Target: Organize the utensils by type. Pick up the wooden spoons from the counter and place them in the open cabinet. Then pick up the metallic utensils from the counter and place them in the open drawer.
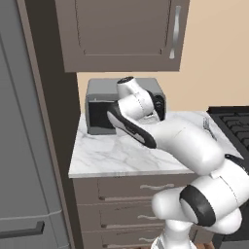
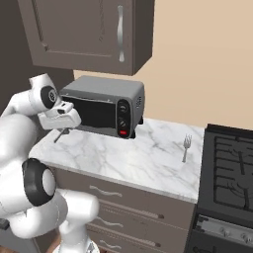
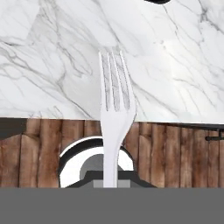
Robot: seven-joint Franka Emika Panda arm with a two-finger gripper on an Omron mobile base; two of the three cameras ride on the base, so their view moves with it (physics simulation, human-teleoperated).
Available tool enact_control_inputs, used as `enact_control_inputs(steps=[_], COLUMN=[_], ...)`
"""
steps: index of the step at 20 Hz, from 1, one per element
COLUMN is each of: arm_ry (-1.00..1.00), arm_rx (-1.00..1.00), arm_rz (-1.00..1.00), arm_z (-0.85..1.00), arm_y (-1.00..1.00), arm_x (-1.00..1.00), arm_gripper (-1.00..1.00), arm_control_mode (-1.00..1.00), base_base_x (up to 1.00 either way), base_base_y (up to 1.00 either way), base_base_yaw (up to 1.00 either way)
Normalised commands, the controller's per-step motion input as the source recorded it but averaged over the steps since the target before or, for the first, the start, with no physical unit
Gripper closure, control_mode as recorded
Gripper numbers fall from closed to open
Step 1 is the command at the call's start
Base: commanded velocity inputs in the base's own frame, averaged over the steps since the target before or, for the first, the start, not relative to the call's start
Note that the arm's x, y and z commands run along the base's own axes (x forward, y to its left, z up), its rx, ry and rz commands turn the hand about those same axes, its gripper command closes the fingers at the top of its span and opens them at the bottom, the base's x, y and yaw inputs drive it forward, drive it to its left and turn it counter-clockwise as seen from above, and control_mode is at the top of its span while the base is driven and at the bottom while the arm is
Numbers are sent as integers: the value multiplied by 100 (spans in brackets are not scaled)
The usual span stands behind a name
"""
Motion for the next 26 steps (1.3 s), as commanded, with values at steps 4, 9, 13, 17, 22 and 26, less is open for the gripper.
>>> enact_control_inputs(steps=[4,9,13,17,22,26], arm_ry=[0,0,0,0,0,0], arm_rx=[0,5,0,0,0,0], arm_rz=[0,-2,-1,0,0,0], arm_z=[22,1,0,0,0,0], arm_y=[-32,-25,-4,0,0,0], arm_x=[-47,-38,-6,0,0,0], arm_gripper=[100,100,100,100,100,100], arm_control_mode=[-100,-100,100,100,100,100], base_base_x=[0,0,-21,-43,-29,-11], base_base_y=[0,0,-18,-31,-15,0], base_base_yaw=[0,0,-5,-7,-38,-69])
